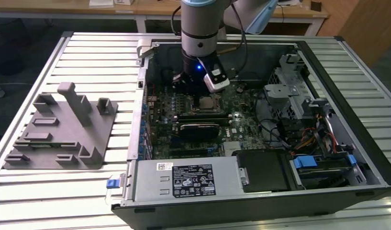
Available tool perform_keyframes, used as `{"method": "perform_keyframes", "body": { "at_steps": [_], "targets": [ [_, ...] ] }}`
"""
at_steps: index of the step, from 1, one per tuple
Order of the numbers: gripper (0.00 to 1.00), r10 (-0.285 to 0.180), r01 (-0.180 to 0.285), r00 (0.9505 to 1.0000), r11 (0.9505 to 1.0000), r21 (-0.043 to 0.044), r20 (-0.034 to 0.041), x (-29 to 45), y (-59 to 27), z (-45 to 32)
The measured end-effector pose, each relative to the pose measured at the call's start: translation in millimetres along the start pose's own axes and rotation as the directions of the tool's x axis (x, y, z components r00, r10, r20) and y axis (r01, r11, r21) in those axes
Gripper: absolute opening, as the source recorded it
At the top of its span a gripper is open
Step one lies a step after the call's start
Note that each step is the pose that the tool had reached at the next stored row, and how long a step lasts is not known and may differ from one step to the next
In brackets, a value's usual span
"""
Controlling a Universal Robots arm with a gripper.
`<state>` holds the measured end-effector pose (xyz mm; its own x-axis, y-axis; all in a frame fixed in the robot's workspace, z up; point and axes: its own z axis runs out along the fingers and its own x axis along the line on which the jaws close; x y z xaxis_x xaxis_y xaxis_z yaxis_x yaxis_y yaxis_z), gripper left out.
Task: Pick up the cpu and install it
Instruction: 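Close the cpu cover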
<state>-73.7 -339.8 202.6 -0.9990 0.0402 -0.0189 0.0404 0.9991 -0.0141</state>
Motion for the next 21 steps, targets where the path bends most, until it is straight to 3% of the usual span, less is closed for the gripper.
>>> {"method": "perform_keyframes", "body": {
  "at_steps": [21],
  "targets": [
    [0.11,-0.017,0.017,0.9999,0.9999,-0.0002,0.0001,0.1,0.0,4.0]
  ]
}}
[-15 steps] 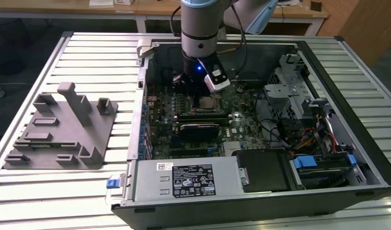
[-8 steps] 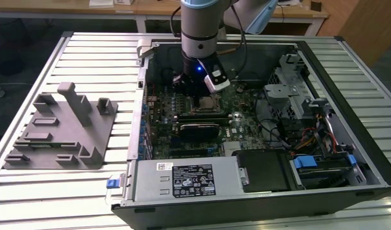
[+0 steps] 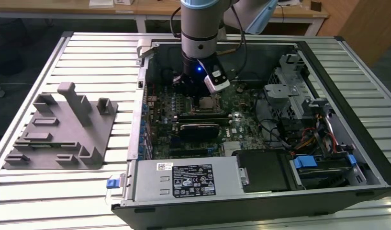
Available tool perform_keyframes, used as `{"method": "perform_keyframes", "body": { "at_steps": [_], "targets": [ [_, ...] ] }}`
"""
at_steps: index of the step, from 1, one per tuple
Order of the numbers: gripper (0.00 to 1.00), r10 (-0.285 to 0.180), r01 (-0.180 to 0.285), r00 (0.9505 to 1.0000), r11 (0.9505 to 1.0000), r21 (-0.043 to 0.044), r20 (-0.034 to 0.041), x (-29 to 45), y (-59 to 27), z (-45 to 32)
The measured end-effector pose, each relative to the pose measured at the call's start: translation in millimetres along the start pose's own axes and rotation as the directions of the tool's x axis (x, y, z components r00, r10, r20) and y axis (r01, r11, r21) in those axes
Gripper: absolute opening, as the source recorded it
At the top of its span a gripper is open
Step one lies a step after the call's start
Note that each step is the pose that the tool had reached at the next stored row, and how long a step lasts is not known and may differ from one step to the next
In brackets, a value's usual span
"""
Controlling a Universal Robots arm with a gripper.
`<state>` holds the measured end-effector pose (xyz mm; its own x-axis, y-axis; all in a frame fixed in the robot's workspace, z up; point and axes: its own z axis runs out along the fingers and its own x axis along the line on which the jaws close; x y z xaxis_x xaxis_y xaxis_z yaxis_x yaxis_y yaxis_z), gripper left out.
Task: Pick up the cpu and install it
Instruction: 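Close the cpu cover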
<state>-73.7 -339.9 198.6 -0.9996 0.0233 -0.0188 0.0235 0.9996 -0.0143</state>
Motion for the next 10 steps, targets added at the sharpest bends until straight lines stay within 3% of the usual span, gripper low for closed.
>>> {"method": "perform_keyframes", "body": {
  "at_steps": [10],
  "targets": [
    [0.11,0.000,0.000,1.0000,1.0000,-0.0002,0.0001,0.0,1.3,0.1]
  ]
}}
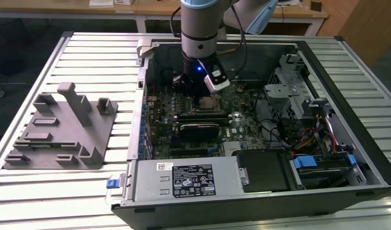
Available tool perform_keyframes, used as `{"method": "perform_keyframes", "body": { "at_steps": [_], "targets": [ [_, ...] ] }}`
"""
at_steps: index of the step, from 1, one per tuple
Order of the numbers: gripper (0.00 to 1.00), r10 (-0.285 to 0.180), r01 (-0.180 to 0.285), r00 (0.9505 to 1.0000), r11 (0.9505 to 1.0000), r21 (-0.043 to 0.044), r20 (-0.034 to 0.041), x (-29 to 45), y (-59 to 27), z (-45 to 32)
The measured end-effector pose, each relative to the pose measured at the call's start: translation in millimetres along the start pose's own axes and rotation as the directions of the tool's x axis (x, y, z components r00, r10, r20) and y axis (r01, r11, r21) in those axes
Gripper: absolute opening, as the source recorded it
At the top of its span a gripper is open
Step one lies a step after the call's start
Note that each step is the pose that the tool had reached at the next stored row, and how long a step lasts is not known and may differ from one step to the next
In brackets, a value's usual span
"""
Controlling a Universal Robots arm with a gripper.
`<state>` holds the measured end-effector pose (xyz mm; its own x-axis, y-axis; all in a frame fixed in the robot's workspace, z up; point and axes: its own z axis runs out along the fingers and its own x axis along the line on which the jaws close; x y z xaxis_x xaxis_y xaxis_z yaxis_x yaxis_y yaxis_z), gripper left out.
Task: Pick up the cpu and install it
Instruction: 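Close the cpu cover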
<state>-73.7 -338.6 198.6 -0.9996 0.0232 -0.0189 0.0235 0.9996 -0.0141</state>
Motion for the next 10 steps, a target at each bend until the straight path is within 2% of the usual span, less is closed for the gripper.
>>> {"method": "perform_keyframes", "body": {
  "at_steps": [10],
  "targets": [
    [0.11,0.000,0.000,1.0000,1.0000,0.0002,-0.0001,0.0,0.0,-3.6]
  ]
}}
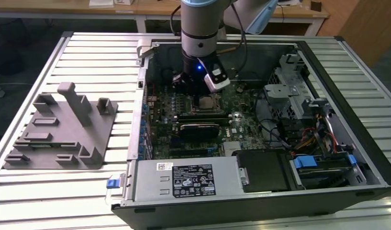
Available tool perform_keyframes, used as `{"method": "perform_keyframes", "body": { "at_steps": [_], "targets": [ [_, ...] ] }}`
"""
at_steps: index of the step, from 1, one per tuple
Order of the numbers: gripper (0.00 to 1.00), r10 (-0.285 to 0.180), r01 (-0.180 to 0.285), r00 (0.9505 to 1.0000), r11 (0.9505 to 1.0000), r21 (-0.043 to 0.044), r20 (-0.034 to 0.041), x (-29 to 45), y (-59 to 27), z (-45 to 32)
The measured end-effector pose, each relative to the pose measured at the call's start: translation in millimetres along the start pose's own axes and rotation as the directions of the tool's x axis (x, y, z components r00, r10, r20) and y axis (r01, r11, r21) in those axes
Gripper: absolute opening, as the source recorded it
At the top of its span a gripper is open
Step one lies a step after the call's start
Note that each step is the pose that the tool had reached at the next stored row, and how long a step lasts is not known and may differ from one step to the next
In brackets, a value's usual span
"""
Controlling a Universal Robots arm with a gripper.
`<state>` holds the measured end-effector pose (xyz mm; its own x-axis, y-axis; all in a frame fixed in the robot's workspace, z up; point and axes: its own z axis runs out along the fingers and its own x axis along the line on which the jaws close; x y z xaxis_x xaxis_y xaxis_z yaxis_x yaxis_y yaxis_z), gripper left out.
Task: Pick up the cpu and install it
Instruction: 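Close the cpu cover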
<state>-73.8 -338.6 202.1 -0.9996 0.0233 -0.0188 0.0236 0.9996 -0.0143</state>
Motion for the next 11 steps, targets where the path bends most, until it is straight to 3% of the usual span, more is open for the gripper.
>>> {"method": "perform_keyframes", "body": {
  "at_steps": [11],
  "targets": [
    [0.11,0.000,0.000,1.0000,1.0000,-0.0001,0.0002,-0.4,-0.2,-18.4]
  ]
}}
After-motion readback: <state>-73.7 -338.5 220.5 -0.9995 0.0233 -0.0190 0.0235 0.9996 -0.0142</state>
